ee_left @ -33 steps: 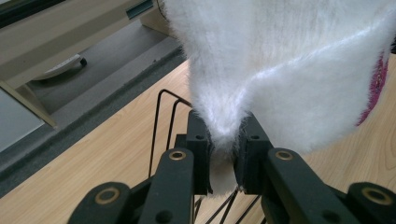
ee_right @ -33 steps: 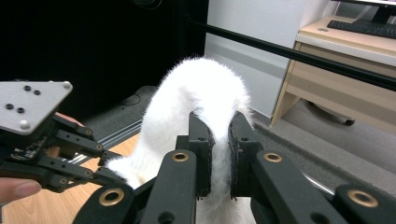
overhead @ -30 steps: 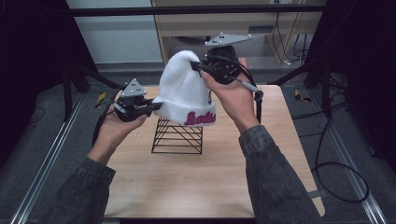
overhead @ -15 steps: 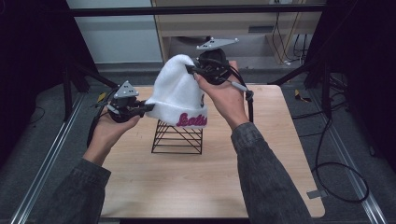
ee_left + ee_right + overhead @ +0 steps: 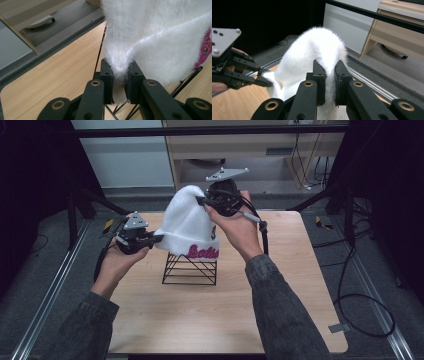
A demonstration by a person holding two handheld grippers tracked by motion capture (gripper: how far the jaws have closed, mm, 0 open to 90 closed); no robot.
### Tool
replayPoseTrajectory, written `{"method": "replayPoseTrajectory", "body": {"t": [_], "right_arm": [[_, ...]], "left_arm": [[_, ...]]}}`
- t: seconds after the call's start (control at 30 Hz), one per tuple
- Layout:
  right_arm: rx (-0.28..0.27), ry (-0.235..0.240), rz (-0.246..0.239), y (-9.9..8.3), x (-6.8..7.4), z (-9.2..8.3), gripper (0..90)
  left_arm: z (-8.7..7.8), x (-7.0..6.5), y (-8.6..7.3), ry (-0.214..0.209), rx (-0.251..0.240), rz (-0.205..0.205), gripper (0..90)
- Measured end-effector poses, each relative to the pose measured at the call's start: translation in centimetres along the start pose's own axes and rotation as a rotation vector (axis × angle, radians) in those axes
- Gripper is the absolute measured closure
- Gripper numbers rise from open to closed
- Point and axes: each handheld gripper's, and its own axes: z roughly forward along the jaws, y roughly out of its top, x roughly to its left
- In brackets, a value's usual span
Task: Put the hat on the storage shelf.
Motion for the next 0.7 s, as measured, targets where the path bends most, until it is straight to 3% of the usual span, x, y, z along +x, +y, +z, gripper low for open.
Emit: {"method": "replayPoseTrajectory", "body": {"t": [0.17,0.7], "right_arm": [[0.010,0.004,-0.013,-0.5,0.4,0.4,82.4],[0.023,0.031,-0.018,-1.3,1.5,-0.2,82.2]], "left_arm": [[0.1,0.4,-0.5,0.004,0.009,-0.011,78.3],[-0.3,-0.5,-2.0,-0.017,0.006,0.006,78.3]]}}
